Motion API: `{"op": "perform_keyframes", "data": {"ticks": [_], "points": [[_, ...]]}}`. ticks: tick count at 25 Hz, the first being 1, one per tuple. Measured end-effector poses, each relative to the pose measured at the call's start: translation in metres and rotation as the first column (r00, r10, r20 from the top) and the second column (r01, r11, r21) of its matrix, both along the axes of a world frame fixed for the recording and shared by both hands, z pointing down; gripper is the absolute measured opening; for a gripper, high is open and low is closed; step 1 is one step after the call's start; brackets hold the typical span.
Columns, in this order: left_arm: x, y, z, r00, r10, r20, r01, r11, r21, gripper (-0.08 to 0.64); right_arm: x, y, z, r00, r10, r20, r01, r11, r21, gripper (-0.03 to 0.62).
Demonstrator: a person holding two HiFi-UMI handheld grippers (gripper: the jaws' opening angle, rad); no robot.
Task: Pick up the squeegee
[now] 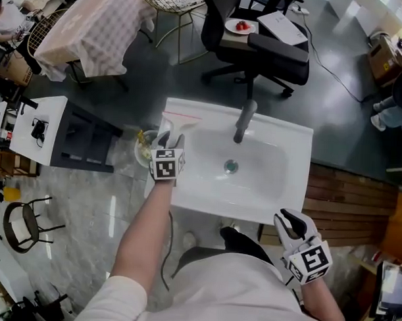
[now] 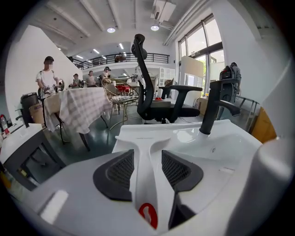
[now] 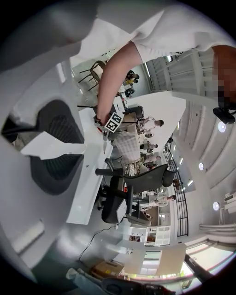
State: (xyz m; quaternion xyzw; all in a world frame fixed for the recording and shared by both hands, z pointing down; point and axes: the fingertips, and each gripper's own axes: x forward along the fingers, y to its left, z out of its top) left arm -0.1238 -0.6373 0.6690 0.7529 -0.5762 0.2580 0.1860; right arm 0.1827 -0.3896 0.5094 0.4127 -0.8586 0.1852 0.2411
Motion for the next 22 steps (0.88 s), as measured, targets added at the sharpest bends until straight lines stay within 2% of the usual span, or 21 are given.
{"op": "perform_keyframes", "data": {"ticks": [7, 11, 22], "points": [[-0.006, -0.015, 0.017, 0.999, -0.034, 0.022, 0.034, 0.999, -0.02, 0.188, 0.006, -0.007, 0.005, 1.0, -0.015, -0.019, 0.014, 1.0, -0.016, 0.061], [-0.009, -0.017, 0.018, 0.998, -0.032, 0.055, 0.033, 0.999, -0.016, 0.104, 0.007, -0.005, 0.009, 0.999, -0.021, -0.031, 0.02, 1.0, -0.02, 0.061], [-0.011, 0.001, -0.011, 0.999, -0.034, 0.002, 0.034, 0.999, 0.015, 0.103, -0.015, 0.001, 0.004, 0.999, -0.049, -0.015, 0.049, 0.999, 0.001, 0.061]]}}
